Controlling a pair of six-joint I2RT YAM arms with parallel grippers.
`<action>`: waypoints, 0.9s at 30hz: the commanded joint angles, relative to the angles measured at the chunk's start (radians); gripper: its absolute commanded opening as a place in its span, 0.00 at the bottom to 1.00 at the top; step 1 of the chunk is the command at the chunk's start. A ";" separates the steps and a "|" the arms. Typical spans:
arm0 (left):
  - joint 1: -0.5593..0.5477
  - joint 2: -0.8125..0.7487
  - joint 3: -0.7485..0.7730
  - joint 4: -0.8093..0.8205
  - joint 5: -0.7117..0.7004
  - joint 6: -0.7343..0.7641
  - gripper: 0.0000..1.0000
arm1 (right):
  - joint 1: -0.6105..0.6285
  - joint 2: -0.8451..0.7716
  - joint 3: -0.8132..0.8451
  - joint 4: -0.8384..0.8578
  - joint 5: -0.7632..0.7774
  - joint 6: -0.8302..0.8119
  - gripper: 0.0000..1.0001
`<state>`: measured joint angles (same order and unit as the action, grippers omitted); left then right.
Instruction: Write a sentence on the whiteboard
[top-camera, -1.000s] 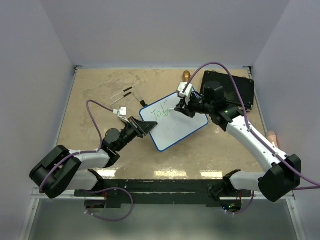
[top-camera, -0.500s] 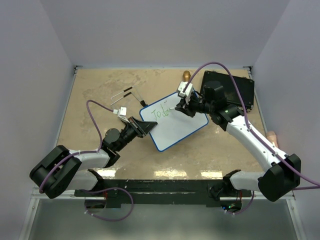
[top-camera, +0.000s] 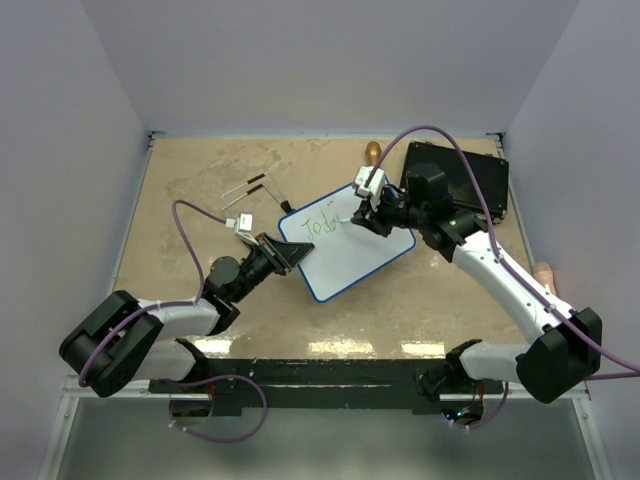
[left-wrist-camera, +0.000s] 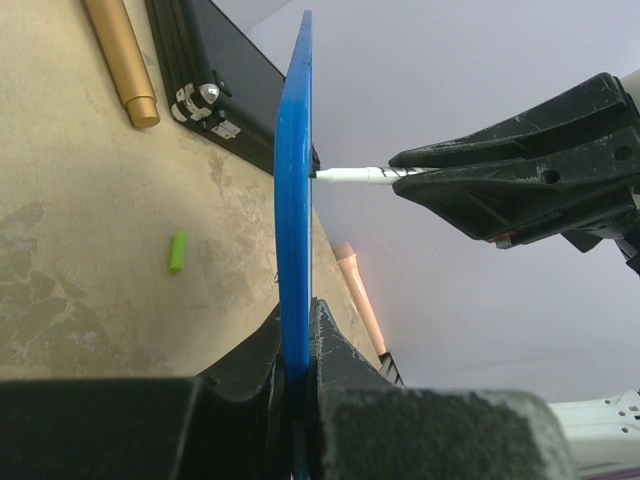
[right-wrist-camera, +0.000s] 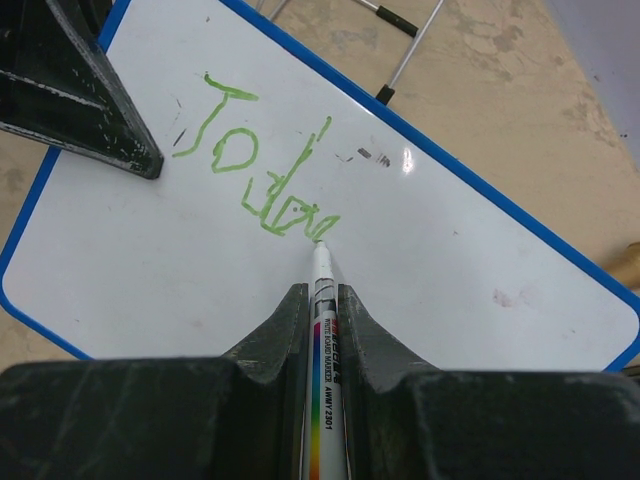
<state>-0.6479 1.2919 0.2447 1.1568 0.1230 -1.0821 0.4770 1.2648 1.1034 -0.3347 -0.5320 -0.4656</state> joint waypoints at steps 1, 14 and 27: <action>0.005 -0.045 0.030 0.739 0.009 -0.033 0.00 | -0.003 -0.024 0.001 0.046 0.058 0.018 0.00; 0.007 -0.046 0.027 0.739 0.012 -0.033 0.00 | -0.005 0.010 0.050 0.108 0.073 0.044 0.00; 0.008 -0.046 0.027 0.741 0.010 -0.033 0.00 | -0.003 0.012 0.036 0.023 0.033 -0.004 0.00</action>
<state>-0.6426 1.2900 0.2447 1.1572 0.1238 -1.0821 0.4767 1.2835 1.1194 -0.2813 -0.4862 -0.4431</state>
